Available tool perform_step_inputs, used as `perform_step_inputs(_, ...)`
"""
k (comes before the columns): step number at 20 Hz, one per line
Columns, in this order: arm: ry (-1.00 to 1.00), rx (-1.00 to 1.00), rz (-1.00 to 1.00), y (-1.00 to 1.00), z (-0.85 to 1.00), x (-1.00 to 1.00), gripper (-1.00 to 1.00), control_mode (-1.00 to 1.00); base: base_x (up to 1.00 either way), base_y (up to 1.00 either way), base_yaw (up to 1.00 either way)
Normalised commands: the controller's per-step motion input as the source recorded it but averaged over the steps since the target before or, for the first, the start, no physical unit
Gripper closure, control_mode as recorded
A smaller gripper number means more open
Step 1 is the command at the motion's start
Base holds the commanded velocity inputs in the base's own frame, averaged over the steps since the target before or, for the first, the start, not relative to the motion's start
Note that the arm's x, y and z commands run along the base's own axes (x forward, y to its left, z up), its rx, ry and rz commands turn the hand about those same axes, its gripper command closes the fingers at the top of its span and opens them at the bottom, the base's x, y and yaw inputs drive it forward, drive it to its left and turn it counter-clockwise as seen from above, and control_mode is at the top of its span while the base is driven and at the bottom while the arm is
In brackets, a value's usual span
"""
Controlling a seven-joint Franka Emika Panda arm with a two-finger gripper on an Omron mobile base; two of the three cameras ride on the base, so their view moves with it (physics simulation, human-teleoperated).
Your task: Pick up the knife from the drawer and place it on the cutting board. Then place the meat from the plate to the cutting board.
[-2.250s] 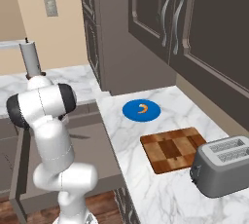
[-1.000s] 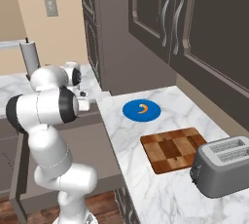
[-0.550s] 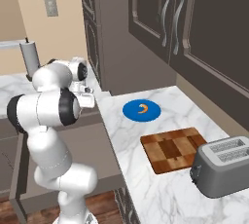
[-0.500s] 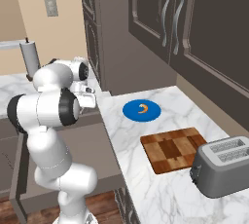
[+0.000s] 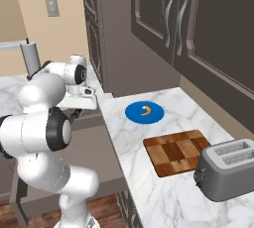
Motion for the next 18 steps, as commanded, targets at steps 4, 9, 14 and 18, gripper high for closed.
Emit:
perform_step_inputs(4, -0.40, 0.02, 0.10, 0.00, 0.39, -0.05, 1.00, -1.00, 0.00, 0.00, 0.00)
perform_step_inputs(9, -0.25, 0.00, 0.12, -0.09, 0.39, 0.02, 1.00, -1.00, 0.00, 0.00, 0.00)
perform_step_inputs(14, -0.08, 0.01, 0.15, -0.31, 0.10, 0.05, 1.00, -1.00, 0.00, 0.00, 0.00)
perform_step_inputs(18, -0.02, 0.00, 0.15, -0.48, 0.00, 0.00, 1.00, -1.00, 0.00, 0.00, 0.00)
